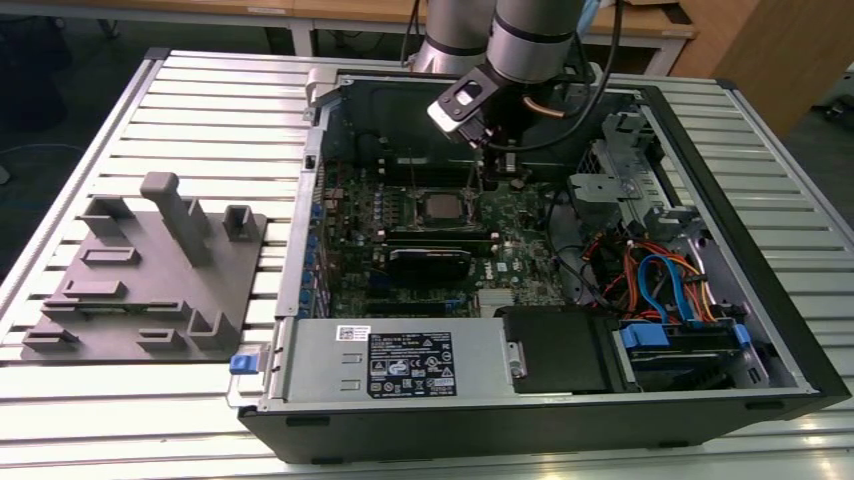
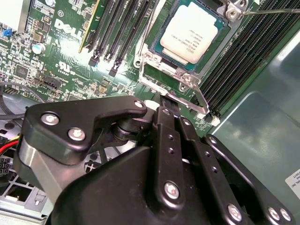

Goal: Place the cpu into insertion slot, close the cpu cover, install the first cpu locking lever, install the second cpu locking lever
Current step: 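Close the cpu cover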

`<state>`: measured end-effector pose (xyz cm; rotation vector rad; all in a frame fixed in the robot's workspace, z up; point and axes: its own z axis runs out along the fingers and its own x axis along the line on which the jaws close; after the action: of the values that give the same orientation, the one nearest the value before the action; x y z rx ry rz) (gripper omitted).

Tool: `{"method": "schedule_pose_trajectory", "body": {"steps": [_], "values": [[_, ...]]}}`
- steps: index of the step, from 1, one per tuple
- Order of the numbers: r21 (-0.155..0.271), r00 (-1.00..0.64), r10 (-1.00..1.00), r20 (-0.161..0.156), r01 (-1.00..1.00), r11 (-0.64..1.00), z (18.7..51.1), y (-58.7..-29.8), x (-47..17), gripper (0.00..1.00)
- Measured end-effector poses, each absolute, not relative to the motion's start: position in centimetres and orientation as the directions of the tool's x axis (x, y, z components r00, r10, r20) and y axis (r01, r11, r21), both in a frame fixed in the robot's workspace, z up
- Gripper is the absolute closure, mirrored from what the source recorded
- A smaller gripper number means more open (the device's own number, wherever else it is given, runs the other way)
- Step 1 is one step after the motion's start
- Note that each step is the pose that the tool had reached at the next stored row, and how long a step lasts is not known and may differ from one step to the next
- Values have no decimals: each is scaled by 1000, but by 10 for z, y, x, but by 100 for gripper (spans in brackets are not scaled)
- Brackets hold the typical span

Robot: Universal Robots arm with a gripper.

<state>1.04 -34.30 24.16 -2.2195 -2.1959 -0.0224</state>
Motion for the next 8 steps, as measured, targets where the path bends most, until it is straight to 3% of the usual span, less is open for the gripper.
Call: {"method": "schedule_pose_trajectory", "body": {"steps": [8], "values": [[-4,11,1000,24,1000,-11,242,-343,9,90]]}}
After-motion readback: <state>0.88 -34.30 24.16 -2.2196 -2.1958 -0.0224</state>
